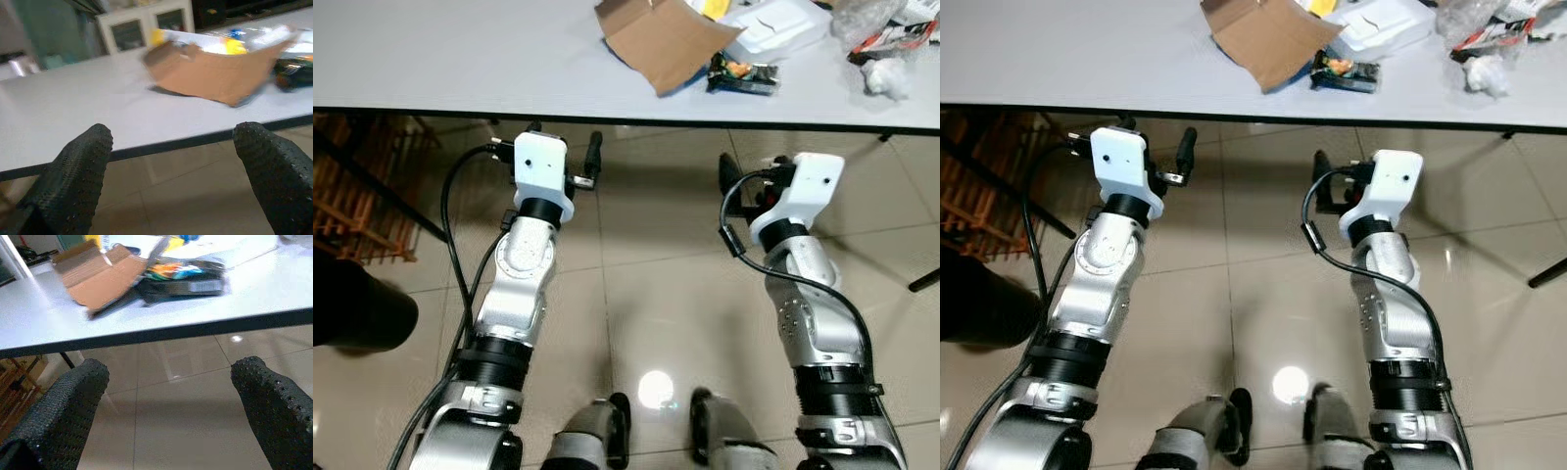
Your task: Picking trash to rubbish bin
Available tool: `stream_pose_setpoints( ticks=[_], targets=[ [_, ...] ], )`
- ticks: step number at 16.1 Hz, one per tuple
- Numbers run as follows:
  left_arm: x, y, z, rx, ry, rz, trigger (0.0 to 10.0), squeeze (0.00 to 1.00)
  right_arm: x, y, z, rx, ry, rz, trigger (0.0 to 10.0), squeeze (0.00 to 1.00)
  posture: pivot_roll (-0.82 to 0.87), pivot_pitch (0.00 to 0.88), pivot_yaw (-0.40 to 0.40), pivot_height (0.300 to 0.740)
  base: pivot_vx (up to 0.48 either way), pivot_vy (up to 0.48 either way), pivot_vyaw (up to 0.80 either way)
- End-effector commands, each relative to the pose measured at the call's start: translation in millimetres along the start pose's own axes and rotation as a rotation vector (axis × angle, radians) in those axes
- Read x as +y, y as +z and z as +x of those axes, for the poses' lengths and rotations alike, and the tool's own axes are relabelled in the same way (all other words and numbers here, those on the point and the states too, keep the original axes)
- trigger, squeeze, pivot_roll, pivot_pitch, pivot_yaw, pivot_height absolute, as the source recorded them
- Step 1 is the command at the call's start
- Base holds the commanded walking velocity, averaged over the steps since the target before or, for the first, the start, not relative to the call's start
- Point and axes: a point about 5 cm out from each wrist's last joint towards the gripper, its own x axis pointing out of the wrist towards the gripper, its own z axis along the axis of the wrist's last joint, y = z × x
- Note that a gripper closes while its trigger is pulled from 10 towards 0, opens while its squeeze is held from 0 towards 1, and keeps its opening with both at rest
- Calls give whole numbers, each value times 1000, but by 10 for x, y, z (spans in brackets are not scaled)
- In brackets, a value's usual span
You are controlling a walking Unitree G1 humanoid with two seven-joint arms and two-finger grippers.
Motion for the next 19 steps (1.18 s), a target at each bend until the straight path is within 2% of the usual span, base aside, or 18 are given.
stream_pose_setpoints(
  ticks=[1, 2, 17, 19],
  targets=[
    [-2, 20, -2, -11, -4, 9, 10000, 0, 2, -9, -12, 2, 1, 17, 10000, 0, 85, 297, 108, 740, 360, 0, -800],
    [-6, 18, -4, -12, -5, 7, 10000, 0, 8, -15, -12, 4, 3, 13, 10000, 0, 84, 291, 110, 740, 360, 0, -800],
    [-67, 10, -14, -15, -43, 3, 10000, 0, 35, -29, -14, -8, 3, 16, 10000, 0, 67, 242, 118, 740, 362, 0, 0],
    [-76, 9, 2, -15, -49, 3, 10000, 0, 22, -4, 8, -15, 1, -18, 10000, 0, 56, 236, 107, 740, 362, 0, 0]
  ],
)
